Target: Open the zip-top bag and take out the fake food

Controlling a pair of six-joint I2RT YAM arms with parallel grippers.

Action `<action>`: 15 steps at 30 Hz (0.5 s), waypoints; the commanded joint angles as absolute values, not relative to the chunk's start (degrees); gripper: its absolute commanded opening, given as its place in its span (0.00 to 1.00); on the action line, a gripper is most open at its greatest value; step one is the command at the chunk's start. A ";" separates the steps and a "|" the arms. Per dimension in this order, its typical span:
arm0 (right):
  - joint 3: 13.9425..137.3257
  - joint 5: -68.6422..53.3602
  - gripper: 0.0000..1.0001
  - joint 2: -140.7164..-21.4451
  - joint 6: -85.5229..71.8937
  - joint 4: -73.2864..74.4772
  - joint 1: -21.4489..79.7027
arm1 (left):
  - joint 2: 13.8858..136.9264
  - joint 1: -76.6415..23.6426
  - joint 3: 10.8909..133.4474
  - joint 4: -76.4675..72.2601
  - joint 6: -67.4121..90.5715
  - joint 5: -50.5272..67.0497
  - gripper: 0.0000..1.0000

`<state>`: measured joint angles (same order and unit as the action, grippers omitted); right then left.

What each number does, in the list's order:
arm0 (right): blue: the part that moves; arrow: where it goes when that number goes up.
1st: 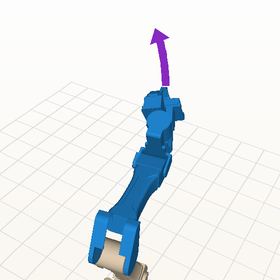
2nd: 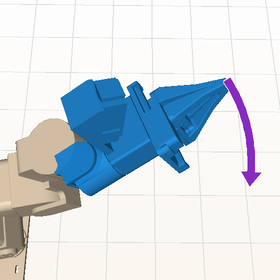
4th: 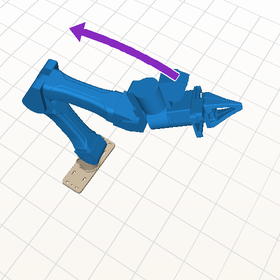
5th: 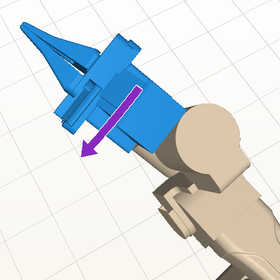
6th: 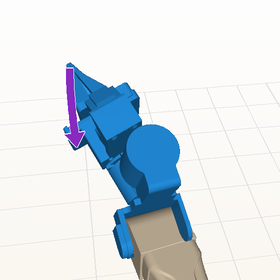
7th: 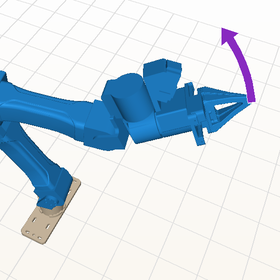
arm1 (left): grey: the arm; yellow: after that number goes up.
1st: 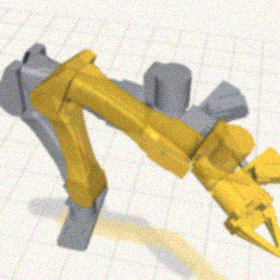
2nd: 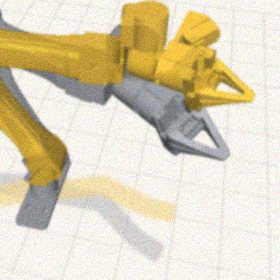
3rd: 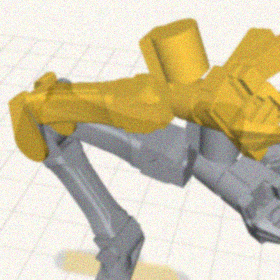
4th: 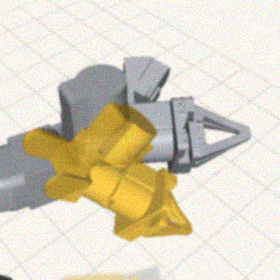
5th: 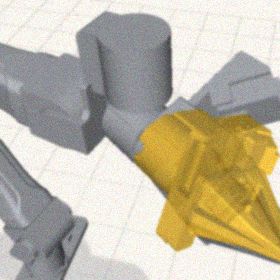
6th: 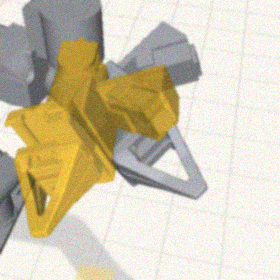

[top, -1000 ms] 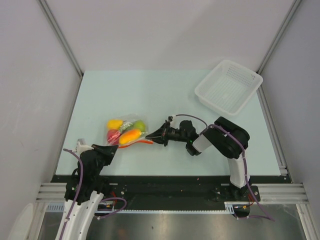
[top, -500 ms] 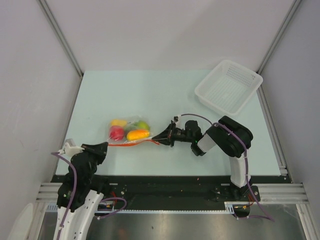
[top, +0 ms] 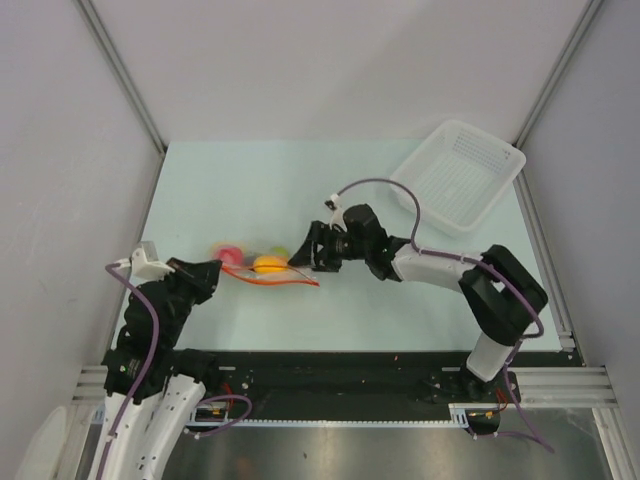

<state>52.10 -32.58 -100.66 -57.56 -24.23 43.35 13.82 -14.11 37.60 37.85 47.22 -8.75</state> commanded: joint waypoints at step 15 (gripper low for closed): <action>76.03 7.48 0.89 -88.42 -5.45 20.31 52.20 | 18.37 -13.80 42.71 34.80 40.96 -0.70 0.00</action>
<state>72.49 1.74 -91.70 -13.43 18.85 50.46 17.98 -14.11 39.83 35.70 42.39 -2.24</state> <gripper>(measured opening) 0.885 0.132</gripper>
